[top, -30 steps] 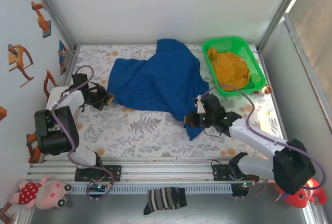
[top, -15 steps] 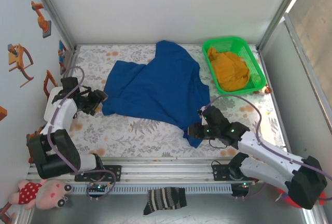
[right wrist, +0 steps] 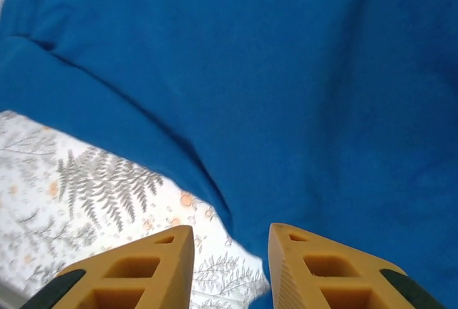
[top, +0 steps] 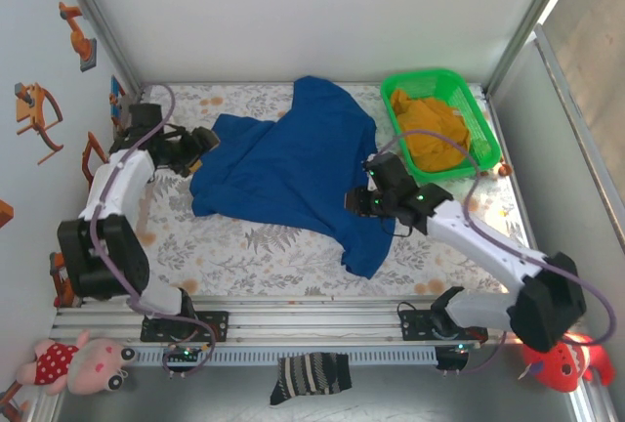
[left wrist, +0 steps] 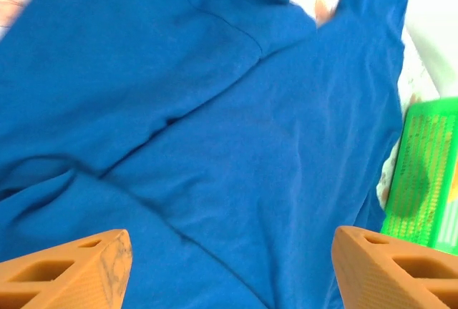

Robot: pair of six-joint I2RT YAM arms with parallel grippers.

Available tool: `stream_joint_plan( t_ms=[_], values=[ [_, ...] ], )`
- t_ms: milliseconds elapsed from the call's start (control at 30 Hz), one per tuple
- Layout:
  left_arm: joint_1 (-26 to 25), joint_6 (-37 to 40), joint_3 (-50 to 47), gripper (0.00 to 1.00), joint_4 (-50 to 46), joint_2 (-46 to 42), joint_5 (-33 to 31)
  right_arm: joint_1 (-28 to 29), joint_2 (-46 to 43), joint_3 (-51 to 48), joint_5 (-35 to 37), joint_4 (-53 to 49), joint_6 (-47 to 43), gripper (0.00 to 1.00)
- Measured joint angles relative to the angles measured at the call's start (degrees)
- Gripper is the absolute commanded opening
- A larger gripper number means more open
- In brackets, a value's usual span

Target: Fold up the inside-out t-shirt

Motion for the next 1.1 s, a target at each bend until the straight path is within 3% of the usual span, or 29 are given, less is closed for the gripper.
stream_joint_plan(
  t_ms=[133,300,533,667,767,867,1000,1100],
  values=[
    [-2.10,-1.95,-2.71,0.71,4.81,6.95,1.66,-0.17,7.65,-2.78,-3.39,8.66,2.27,0.27],
    [-2.16,-4.09,-11.61,0.71,9.03,8.96,2.62,-0.11,9.97,-13.09,-6.03,16.96,6.86,0.27],
    [-2.16,-5.46,-22.18,0.71,12.44,2.08,1.51,4.52,5.11,-23.12,-5.46,24.44,14.75,0.26],
    [-2.14,-5.44,-24.24,0.73,8.68,-3.04,-0.94,8.39,1.62,-25.33,-4.63,23.91,19.06,0.27],
    [-1.84,-3.98,-19.47,0.75,3.17,-5.25,-3.34,9.60,-1.05,-23.76,-3.58,18.58,19.76,0.30],
    [-0.76,-1.18,-7.96,0.74,-0.48,-3.82,-5.77,9.03,-1.95,-16.31,-1.03,10.60,17.05,0.33],
    [1.44,2.95,9.84,0.67,-1.70,4.42,-8.15,5.03,0.72,-3.58,1.40,6.60,10.56,0.35],
    [2.38,5.75,20.11,0.62,-2.58,13.97,-10.01,0.26,4.28,0.63,1.57,7.02,6.71,0.35]
  ],
)
